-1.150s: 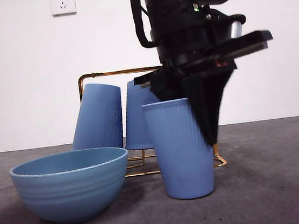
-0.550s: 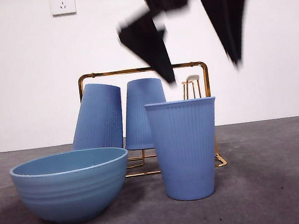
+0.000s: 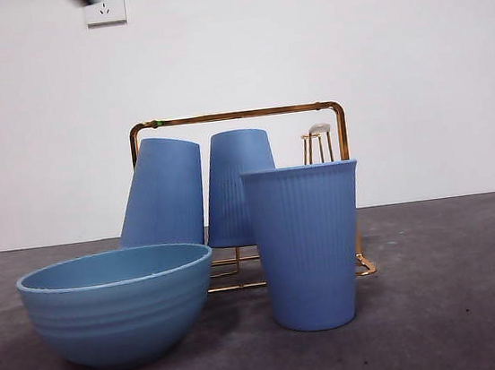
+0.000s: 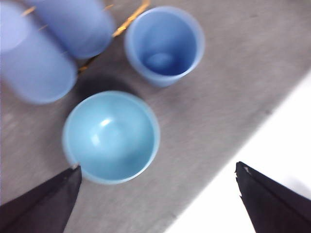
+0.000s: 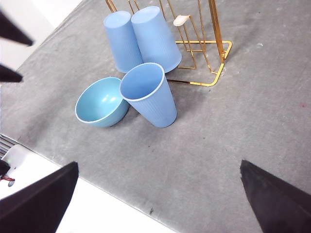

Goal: Right arm lift cup from the cupboard, then place it on the right of the bowl

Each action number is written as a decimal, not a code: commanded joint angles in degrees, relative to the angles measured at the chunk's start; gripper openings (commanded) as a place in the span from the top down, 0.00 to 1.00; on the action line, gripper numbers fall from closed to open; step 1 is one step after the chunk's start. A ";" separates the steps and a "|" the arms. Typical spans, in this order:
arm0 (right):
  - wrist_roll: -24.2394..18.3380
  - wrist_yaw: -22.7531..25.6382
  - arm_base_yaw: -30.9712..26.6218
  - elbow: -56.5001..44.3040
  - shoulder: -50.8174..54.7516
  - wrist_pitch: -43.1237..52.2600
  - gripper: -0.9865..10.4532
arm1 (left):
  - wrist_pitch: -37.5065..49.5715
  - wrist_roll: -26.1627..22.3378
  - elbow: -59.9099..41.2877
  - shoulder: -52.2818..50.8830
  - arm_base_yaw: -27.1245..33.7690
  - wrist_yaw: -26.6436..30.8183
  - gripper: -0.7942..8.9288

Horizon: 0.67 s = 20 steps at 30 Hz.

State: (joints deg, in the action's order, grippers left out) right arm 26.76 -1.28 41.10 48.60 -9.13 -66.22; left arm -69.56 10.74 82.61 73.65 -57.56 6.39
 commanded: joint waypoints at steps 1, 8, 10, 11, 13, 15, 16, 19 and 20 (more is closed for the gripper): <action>-0.90 0.24 0.44 0.70 -0.09 0.59 0.35 | 3.82 4.07 -6.88 -9.60 -0.61 3.34 0.40; -2.40 0.24 0.44 0.70 -0.09 0.57 0.35 | 9.16 10.84 -25.53 -36.24 -0.61 12.81 0.41; -2.38 0.24 0.44 0.70 -0.09 0.57 0.35 | 9.11 11.54 -27.78 -40.48 -0.63 13.18 0.41; -2.38 0.26 0.44 0.70 -0.09 0.57 0.36 | 9.11 11.78 -28.26 -42.23 -0.63 13.18 0.41; -2.36 0.20 0.44 0.70 -0.09 0.57 0.50 | 9.33 11.85 -28.35 -44.65 -0.61 13.31 0.44; -2.40 0.22 0.44 0.70 -0.09 0.57 0.82 | 9.57 11.91 -28.35 -46.31 -0.63 13.31 0.75; -2.43 0.22 0.46 0.70 -0.09 0.57 0.93 | 9.55 11.89 -28.35 -46.75 -0.61 13.31 0.91; -2.27 0.20 0.44 0.70 -0.09 0.61 0.90 | 9.40 12.96 -28.28 -47.19 -0.63 13.14 0.89; -2.27 0.00 0.44 0.70 -0.09 0.61 0.90 | 9.33 12.85 -28.28 -47.21 -0.63 13.11 0.89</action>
State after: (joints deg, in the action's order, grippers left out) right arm 25.23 -1.34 41.10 48.60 -9.13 -66.19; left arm -60.62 22.83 53.65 26.20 -57.56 19.38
